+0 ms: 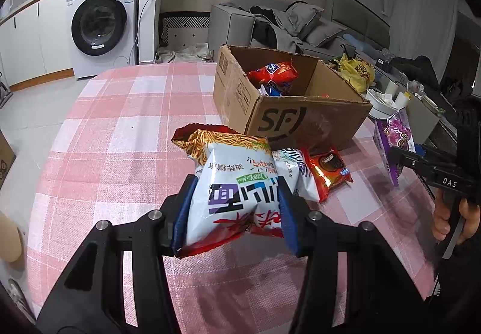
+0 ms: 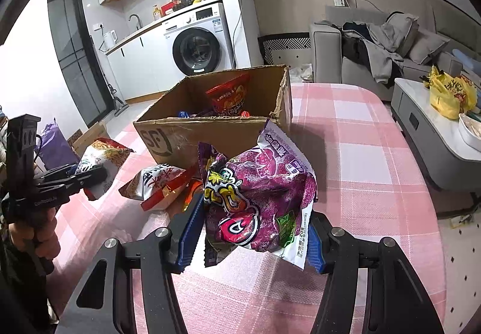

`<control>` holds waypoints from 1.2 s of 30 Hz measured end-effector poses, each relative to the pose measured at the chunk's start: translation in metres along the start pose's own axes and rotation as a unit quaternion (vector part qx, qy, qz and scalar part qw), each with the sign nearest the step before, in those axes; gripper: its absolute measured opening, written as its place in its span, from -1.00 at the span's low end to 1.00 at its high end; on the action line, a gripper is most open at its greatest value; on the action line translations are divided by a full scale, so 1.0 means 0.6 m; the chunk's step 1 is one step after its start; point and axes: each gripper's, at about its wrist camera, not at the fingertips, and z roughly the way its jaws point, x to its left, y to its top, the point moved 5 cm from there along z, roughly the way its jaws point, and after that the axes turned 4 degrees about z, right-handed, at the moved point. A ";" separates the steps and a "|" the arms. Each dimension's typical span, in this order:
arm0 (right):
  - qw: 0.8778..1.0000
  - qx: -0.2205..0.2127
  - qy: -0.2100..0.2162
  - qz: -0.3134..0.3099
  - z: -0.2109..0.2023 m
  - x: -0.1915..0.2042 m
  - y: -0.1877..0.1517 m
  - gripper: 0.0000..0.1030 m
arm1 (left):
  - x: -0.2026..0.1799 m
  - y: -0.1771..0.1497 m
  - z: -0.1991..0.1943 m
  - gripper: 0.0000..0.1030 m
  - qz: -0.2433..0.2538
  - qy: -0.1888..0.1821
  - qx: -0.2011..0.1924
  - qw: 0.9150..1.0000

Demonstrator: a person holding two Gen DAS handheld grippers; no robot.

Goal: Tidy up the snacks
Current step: 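Lift the noodle-snack bag and purple candy bag toward the SF box with both tools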

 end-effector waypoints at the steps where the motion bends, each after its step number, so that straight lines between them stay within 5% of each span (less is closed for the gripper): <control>1: 1.000 -0.001 0.000 -0.001 -0.001 0.001 0.001 0.15 | -0.001 0.000 0.000 -0.07 0.000 0.000 0.000 1.000; 36: 0.999 -0.033 0.025 -0.017 -0.049 0.040 0.021 0.15 | -0.056 0.032 -0.052 -0.07 0.027 -0.013 -0.047 0.998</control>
